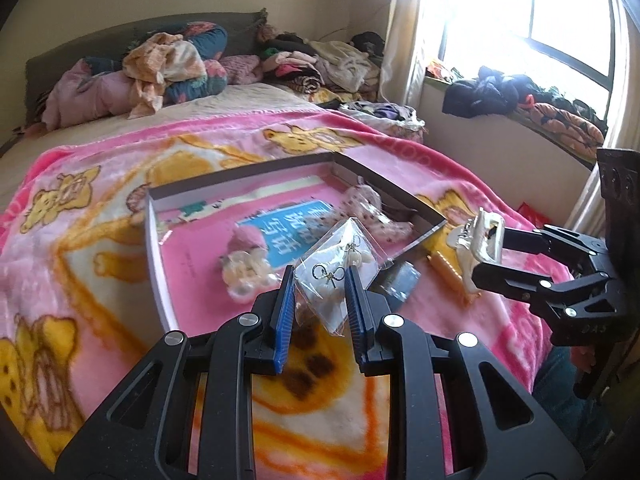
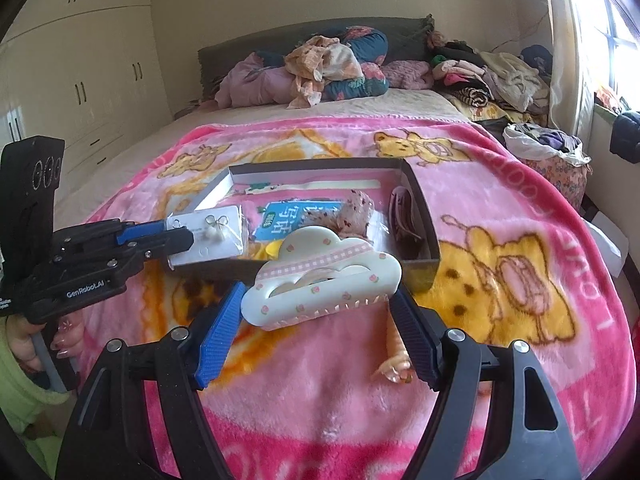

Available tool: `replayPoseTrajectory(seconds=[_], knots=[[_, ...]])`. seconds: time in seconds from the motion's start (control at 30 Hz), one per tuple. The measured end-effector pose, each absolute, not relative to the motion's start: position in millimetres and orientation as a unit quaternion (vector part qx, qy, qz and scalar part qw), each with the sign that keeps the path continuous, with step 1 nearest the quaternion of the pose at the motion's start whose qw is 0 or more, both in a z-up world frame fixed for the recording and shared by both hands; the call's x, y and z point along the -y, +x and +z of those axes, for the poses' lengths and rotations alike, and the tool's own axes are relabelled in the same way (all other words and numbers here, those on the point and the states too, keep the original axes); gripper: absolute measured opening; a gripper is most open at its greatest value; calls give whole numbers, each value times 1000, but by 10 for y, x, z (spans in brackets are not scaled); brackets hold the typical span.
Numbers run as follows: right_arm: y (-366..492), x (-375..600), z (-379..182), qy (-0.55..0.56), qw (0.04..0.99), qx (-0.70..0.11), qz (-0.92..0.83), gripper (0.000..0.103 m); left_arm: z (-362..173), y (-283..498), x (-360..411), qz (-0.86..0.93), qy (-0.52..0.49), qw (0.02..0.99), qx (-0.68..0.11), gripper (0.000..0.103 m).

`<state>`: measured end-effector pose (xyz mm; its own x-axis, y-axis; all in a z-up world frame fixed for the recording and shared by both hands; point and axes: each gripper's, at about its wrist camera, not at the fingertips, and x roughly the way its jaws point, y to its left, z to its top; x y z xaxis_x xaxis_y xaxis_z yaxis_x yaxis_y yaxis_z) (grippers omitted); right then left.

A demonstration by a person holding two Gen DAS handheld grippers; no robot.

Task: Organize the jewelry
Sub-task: 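Carry the claw clip with the right tool while the left tool carries the earring card into the box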

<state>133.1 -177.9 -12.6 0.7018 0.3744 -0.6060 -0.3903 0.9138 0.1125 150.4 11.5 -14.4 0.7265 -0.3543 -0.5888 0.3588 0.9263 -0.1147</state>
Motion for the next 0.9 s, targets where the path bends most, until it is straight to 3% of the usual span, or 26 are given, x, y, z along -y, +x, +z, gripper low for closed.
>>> replayPoseTrajectory(seconds=[0.9], knots=[[1959, 1569, -190, -19, 916, -338, 215, 71, -303, 2041, -489, -119, -20, 938, -325, 17]])
